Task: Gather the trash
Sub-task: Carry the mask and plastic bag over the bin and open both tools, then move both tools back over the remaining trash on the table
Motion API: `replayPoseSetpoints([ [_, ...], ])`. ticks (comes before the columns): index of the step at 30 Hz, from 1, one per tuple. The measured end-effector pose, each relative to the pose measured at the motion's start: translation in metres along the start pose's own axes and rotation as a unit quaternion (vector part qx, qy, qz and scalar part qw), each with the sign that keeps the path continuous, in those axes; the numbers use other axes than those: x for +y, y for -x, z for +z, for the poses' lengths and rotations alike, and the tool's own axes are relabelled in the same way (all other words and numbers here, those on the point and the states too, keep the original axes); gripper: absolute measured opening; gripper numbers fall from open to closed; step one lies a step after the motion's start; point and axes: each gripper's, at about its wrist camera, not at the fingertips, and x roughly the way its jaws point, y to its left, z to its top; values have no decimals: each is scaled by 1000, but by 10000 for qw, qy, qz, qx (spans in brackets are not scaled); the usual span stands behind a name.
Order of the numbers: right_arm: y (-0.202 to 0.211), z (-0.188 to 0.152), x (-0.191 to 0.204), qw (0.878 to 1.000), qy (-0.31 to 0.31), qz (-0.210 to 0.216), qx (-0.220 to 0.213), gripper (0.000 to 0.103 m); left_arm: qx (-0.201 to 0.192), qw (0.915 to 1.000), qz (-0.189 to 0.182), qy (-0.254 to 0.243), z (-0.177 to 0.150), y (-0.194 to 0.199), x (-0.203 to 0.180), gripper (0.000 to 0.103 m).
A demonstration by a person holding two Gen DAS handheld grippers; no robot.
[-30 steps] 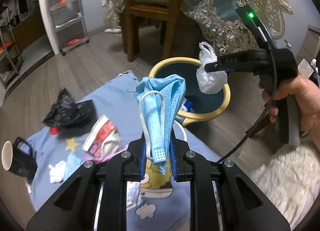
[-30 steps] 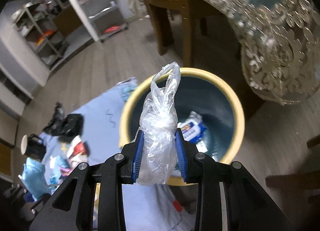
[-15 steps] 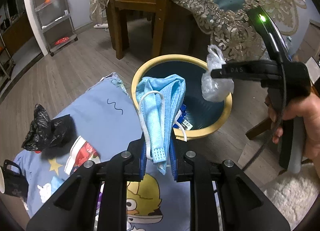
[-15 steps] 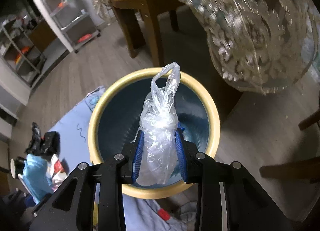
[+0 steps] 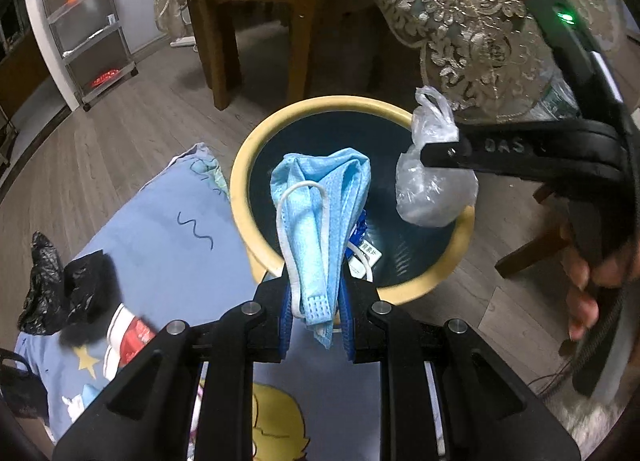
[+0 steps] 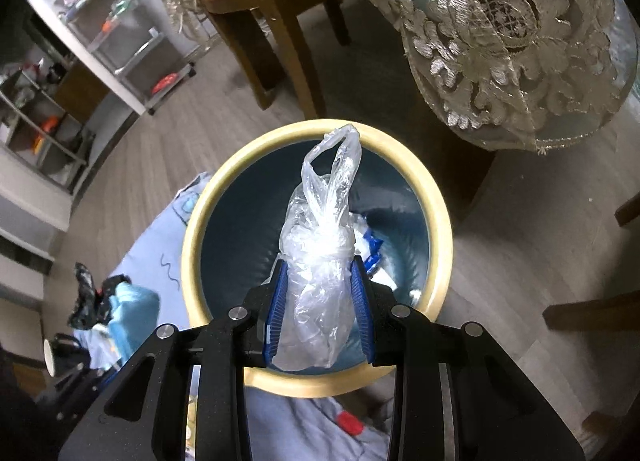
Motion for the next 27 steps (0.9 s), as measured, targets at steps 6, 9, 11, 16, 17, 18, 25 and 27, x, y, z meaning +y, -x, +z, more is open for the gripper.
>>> replayPoseSetpoints([
  [6,17,5,4,9988,46,131,-475,35,-211,9997,65,-57,19,-3,-1,18],
  [9,28,8,3,9962,28,198,-842,42,-430,9991,-15,40,23,2,2,23],
  [11,29,9,2,9961,20,220,-860,59,-511,9987,-3,81,22,4,2,51],
  [16,29,9,1,9963,-42,154,-849,78,-464,9987,165,110,15,2,3,70],
  [17,28,9,2,9963,-63,146,-844,79,-464,9987,188,125,14,3,4,73],
  [18,27,9,1,9965,-90,146,-813,79,-481,9985,205,130,11,4,4,74],
  [25,29,8,7,9967,-81,168,-786,85,-487,9983,281,174,-2,19,14,77],
  [27,32,7,11,9965,-36,212,-809,88,-508,9980,301,211,-8,29,17,77],
])
